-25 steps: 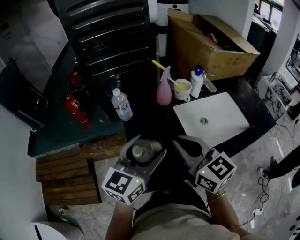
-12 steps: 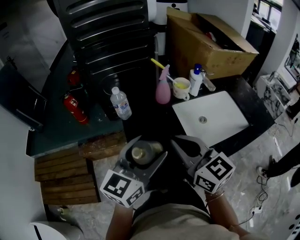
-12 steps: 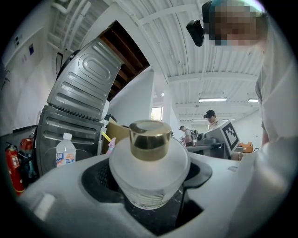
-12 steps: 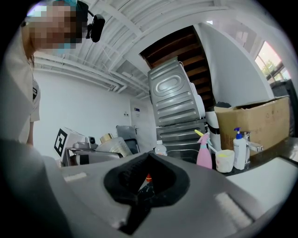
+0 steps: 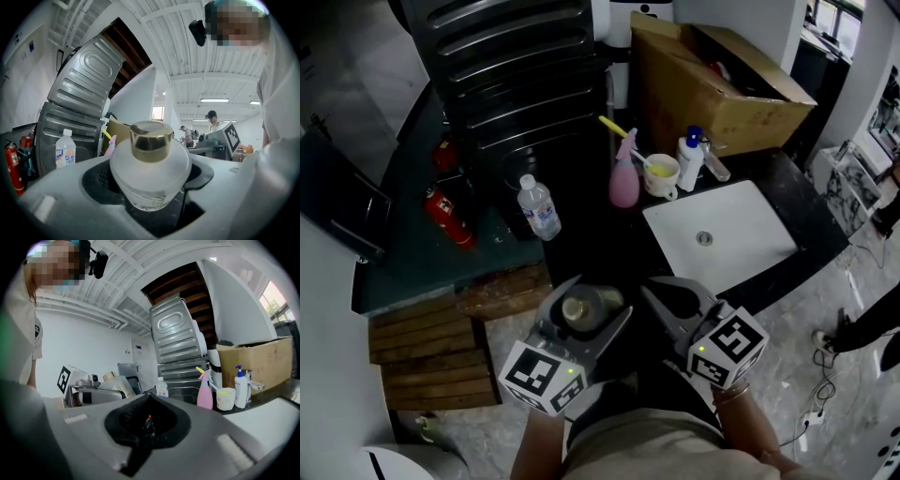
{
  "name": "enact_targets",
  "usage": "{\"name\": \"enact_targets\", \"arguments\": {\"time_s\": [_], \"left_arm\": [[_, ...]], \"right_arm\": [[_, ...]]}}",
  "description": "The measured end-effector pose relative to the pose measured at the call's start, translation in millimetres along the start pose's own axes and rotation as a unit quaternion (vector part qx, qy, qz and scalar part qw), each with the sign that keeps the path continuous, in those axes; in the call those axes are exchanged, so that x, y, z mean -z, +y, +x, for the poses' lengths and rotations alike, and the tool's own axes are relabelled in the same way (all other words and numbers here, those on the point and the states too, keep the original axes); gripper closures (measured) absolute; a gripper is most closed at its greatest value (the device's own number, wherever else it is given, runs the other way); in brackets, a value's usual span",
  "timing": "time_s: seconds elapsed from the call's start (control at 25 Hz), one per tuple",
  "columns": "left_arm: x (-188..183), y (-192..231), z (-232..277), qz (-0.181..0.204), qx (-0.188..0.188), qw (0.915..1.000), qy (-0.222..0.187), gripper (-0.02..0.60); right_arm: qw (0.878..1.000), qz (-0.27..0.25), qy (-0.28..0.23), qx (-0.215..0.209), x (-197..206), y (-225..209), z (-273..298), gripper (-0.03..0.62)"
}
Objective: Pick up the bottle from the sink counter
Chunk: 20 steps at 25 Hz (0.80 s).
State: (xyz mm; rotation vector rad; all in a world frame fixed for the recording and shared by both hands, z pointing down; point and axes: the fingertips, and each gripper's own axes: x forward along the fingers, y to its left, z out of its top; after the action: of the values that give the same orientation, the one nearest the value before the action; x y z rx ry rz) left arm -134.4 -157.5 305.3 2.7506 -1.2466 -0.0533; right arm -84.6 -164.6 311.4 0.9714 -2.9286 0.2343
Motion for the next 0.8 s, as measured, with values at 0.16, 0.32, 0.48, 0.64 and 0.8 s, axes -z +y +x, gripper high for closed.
{"name": "enact_targets", "arguments": {"time_s": [0.16, 0.32, 0.48, 0.64, 0.8], "left_arm": [[-0.5, -1.8, 2.4, -0.005, -0.001, 1.0, -0.002, 0.236], [1.0, 0.8, 4.2, -0.006, -0.002, 1.0, -0.006, 0.236], [1.2, 0.0, 3.4, -0.002, 0.0, 1.0, -0.004, 0.236], [3.2, 0.7, 4.6, 0.005, 0.003, 1.0, -0.002, 0.236], [8.3, 4.9, 3.7, 0.015, -0.006, 0.9998, 0.006, 0.236]], "right_arm": [[1.0, 0.004, 0.011, 0.003, 5.8, -9.4, -0.6, 0.591], [1.0, -0.005, 0.018, 0.002, 5.6, -11.5, 1.4, 0.591], [1.0, -0.011, 0.018, 0.0, 4.2, -7.7, 2.8, 0.591], [1.0, -0.012, 0.02, 0.0, 5.8, -7.4, 4.1, 0.591], [1.0, -0.011, 0.019, 0.002, 5.7, -8.2, 4.6, 0.591]]}}
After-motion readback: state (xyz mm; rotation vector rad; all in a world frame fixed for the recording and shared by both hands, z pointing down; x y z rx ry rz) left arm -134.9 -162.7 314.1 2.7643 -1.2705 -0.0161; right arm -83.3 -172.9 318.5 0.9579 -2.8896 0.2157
